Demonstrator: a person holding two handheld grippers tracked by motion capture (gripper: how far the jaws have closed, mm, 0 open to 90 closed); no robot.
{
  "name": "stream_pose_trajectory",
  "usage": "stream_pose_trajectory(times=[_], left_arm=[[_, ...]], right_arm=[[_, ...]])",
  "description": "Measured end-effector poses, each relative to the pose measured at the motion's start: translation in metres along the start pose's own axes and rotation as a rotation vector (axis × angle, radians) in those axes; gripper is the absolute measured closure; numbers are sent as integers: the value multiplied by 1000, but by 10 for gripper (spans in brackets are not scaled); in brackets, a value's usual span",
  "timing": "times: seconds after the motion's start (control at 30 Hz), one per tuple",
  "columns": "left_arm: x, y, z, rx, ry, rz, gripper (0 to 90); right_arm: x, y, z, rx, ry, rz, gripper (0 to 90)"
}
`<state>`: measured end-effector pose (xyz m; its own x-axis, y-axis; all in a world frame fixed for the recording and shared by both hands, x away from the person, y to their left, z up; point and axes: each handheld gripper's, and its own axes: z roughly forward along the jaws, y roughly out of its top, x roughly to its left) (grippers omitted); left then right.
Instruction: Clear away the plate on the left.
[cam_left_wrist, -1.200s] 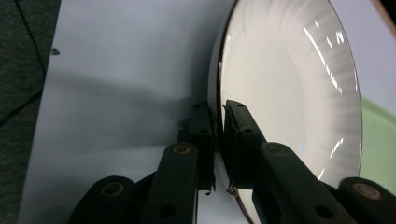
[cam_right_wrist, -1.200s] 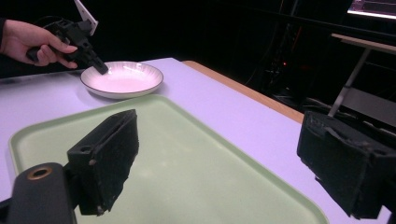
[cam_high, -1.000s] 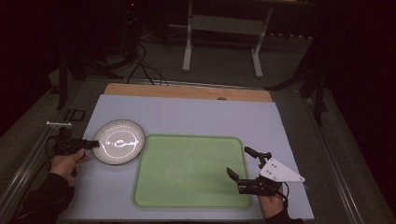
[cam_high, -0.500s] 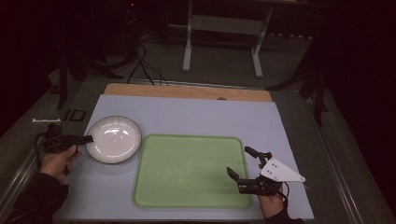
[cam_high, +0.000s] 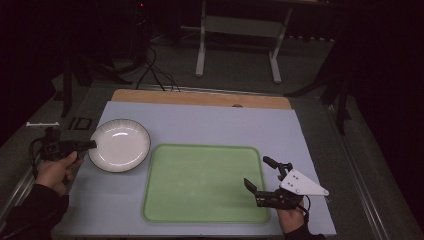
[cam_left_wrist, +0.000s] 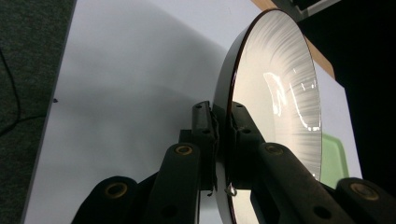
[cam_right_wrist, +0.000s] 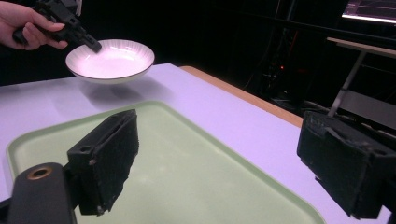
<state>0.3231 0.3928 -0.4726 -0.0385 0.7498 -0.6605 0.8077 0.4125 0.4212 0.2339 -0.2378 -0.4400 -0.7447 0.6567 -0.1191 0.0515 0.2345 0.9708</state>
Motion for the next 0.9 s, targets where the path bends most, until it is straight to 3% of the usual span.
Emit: stream_pose_trajectory(times=[0.9], left_arm=[[-49,1,23,52,-69,77,835]], right_arm=[[-2,0,-2,-6,-6,-4,125]])
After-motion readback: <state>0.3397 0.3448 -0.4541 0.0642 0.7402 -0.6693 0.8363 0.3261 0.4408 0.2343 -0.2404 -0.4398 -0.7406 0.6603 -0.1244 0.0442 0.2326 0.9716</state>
